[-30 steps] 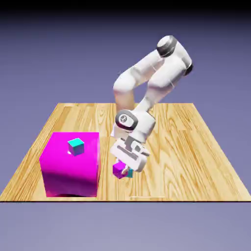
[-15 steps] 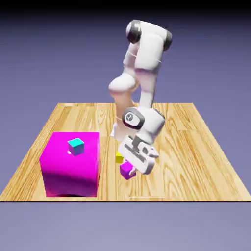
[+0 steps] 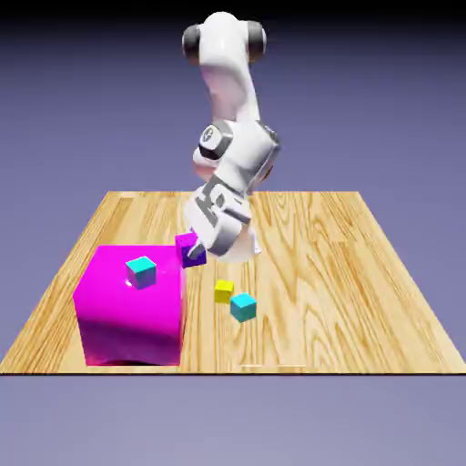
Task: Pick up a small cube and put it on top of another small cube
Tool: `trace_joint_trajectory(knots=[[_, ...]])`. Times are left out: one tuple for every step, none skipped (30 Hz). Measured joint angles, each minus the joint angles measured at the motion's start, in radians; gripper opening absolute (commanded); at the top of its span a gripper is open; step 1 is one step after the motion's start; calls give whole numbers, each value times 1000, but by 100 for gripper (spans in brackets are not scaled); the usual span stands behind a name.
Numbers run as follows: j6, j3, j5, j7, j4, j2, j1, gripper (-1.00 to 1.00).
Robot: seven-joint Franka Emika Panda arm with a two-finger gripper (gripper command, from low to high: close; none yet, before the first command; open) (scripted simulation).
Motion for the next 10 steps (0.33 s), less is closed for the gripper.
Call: trace_joint_trajectory(knots=[[-7, -18, -13, 12, -22, -7, -36, -100], [-11, -26, -19, 18, -33, -10, -54, -100], [-11, -26, -19, 18, -33, -10, -54, -100], [32, -41, -32, 29, -39, 22, -65, -100], [76, -55, -44, 41, -45, 54, -76, -100], [119, -69, -56, 53, -51, 86, -86, -100], [163, -84, -68, 64, -57, 117, -99, -100], [177, -88, -73, 68, -59, 128, -103, 100], [178, -88, -73, 69, -59, 128, -101, 100], [178, -88, -73, 69, -59, 128, -101, 100]])
